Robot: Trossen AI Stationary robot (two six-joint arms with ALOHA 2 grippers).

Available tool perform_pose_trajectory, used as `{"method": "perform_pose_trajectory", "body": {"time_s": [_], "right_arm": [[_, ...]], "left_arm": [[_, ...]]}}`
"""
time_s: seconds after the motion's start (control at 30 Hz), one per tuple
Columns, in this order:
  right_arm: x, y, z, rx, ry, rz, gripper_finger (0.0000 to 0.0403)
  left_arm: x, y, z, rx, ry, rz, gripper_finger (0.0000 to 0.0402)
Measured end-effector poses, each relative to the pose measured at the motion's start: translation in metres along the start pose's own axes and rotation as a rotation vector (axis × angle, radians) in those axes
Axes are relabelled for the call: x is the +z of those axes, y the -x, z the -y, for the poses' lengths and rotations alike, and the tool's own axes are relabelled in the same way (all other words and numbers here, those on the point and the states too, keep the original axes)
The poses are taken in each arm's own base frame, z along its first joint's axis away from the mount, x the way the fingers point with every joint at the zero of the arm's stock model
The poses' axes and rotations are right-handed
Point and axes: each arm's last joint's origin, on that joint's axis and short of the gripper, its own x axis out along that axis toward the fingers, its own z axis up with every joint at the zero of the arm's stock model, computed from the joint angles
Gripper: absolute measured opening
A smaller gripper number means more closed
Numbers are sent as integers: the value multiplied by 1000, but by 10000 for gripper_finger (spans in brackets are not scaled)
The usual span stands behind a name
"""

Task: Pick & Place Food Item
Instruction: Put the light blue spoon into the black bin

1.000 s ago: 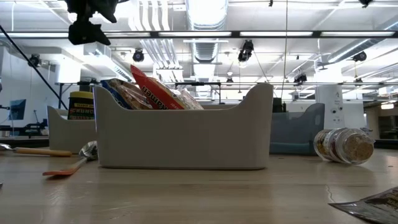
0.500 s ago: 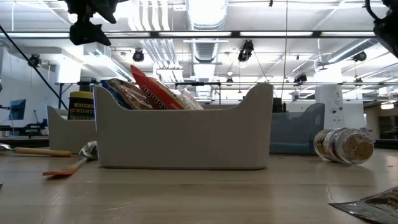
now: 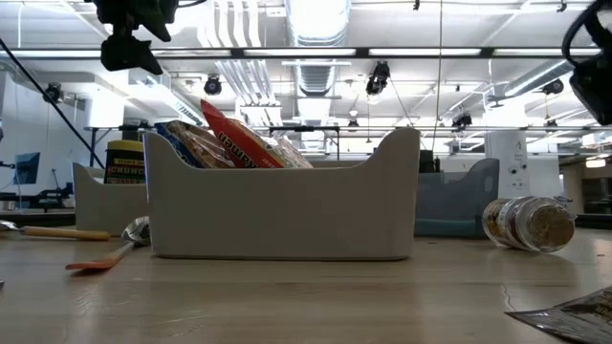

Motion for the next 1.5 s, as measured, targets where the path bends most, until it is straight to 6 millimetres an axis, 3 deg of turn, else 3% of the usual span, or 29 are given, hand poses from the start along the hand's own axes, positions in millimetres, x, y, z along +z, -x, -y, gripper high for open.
{"method": "perform_pose_trajectory", "body": {"time_s": [0.2, 0.4, 0.53, 0.7, 0.93, 1.1, 1.27, 1.37, 1.5], "right_arm": [[-2, -9, 7, -57, 8, -7, 150], [-1, -10, 13, -90, -13, -6, 27], [-2, -3, 14, -61, -14, -6, 15], [-3, 26, 22, -34, -39, 36, 12], [13, 97, 56, 35, -137, 279, 10], [42, 148, 84, 185, -160, 522, 9], [93, 184, 104, 209, -90, 684, 9], [127, 199, 115, 188, -44, 733, 9], [169, 199, 125, 145, 41, 714, 9]], "left_arm": [[0, 0, 0, 0, 0, 0, 277], [0, 0, 0, 3, 0, 2, 277], [0, 0, 0, 6, 0, 4, 277], [0, 0, 0, 6, 0, 5, 277], [1, 0, -1, 53, 4, 34, 277], [8, 0, 2, 27, 18, 100, 277], [15, 1, 6, -16, 7, 175, 277], [16, 1, 6, -21, 9, 183, 277], [15, 1, 6, -19, 10, 181, 277]]}}
